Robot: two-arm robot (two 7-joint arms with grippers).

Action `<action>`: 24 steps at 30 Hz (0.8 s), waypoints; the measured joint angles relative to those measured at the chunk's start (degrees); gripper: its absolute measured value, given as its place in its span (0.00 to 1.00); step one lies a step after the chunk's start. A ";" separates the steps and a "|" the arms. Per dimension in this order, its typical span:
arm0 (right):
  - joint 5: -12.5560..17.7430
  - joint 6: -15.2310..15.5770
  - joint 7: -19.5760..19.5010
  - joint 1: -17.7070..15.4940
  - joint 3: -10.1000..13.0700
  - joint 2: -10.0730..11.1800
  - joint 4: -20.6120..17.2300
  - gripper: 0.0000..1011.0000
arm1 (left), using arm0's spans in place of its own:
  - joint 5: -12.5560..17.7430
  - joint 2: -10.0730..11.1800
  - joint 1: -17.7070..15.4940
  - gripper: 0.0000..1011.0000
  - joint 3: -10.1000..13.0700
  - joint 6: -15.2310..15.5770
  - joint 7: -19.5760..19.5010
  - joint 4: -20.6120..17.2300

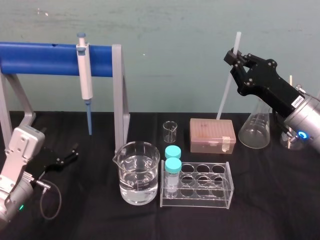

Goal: Pick up the stirring rod with one hand, then place it down.

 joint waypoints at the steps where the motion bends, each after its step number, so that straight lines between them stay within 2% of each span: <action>1: 0.00 0.00 0.00 -0.04 0.01 0.02 -0.04 0.07 | 0.00 0.00 0.00 0.99 0.00 0.00 0.00 0.00; 24: 0.17 0.31 0.11 -0.86 0.19 0.66 -0.96 0.07 | 0.00 0.00 0.00 0.99 0.00 0.00 0.00 0.00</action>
